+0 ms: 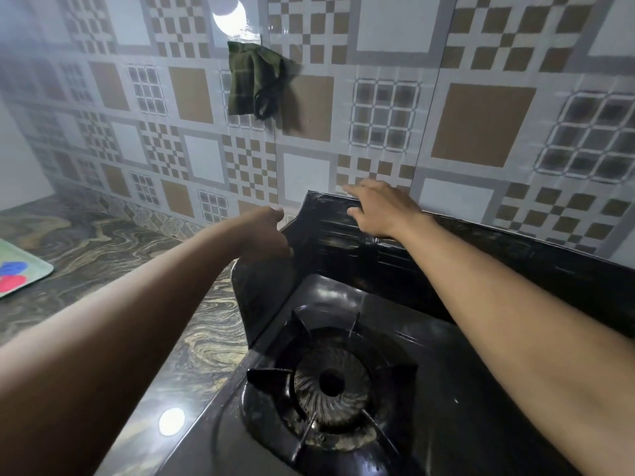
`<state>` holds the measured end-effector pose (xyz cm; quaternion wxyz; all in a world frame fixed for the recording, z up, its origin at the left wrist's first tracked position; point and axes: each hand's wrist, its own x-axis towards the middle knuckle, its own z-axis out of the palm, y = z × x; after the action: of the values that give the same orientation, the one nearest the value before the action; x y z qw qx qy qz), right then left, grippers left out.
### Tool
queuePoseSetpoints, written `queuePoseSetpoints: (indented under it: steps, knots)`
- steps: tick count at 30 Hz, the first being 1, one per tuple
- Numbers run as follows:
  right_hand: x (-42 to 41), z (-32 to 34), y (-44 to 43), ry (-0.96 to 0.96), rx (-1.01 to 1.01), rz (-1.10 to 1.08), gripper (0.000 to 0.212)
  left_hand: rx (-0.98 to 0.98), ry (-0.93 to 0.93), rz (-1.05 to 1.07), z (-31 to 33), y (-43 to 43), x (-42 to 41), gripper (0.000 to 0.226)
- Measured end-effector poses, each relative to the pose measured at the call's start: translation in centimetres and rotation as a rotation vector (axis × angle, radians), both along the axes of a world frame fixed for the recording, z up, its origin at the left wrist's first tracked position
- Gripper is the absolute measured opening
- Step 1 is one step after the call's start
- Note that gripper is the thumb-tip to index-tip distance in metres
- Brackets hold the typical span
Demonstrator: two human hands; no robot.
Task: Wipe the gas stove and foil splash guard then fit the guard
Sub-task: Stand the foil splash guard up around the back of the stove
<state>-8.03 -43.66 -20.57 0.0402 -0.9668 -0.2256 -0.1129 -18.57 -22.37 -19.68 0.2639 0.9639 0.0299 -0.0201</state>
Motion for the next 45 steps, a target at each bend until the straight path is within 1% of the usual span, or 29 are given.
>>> queuePoseSetpoints:
  steps: [4,5,7,9,11,14,17,20,22,26,28,31,34,37,39,43,45]
  knots:
    - [0.9,0.3,4.0,0.089,0.056,0.193,0.064,0.014,-0.056,0.031,-0.6,0.7,-1.0,0.062]
    - [1.1,0.3,4.8,0.106,0.049,0.230,0.063,0.027,-0.068,0.037,-0.8,0.8,-1.2,0.060]
    - [1.4,0.4,6.0,0.108,0.034,0.270,0.051,0.064,-0.095,0.041,-1.3,1.0,-1.5,0.049]
    - [1.7,0.3,6.7,0.098,0.056,0.299,0.038,0.100,-0.113,0.035,-1.8,1.1,-1.6,0.037]
    - [2.1,0.0,7.1,0.102,0.102,0.325,0.032,0.116,-0.134,0.031,-2.1,1.3,-1.6,0.037]
    - [2.5,-0.6,7.6,0.114,0.173,0.327,0.032,0.117,-0.168,0.044,-2.3,1.7,-1.7,0.036]
    - [2.6,-1.2,8.0,0.082,0.209,0.322,0.031,0.145,-0.197,0.052,-2.5,1.8,-1.7,0.033]
    - [2.9,-1.3,8.3,0.050,0.193,0.330,0.031,0.163,-0.225,0.049,-2.8,1.8,-1.4,0.030]
    - [3.0,-1.0,8.2,0.072,0.181,0.349,0.032,0.170,-0.226,0.047,-2.8,1.8,-1.3,0.028]
    - [3.2,-0.2,7.4,0.156,0.151,0.362,0.039,0.180,-0.208,0.015,-2.7,1.6,-1.2,0.036]
    - [3.1,-0.2,7.1,0.150,0.127,0.365,0.042,0.179,-0.188,-0.007,-2.6,1.4,-1.3,0.040]
    - [2.6,-0.7,7.1,0.115,0.080,0.354,0.044,0.197,-0.149,-0.027,-2.8,1.1,-1.5,0.053]
    - [2.4,-1.3,7.2,0.039,0.041,0.334,0.042,0.205,-0.160,-0.001,-3.1,0.9,-1.6,0.049]
    - [2.3,-1.9,7.4,-0.067,-0.021,0.307,0.050,0.237,-0.183,0.027,-3.4,0.8,-1.5,0.046]
    - [2.2,-2.1,7.5,-0.096,-0.021,0.300,0.052,0.251,-0.185,0.039,-3.5,0.9,-1.5,0.044]
    - [2.6,-2.1,7.1,0.004,0.030,0.333,0.049,0.229,-0.163,0.035,-3.5,1.1,-1.2,0.044]
    - [2.8,-1.9,6.6,0.038,0.027,0.331,0.052,0.217,-0.150,0.029,-3.6,1.3,-1.2,0.040]
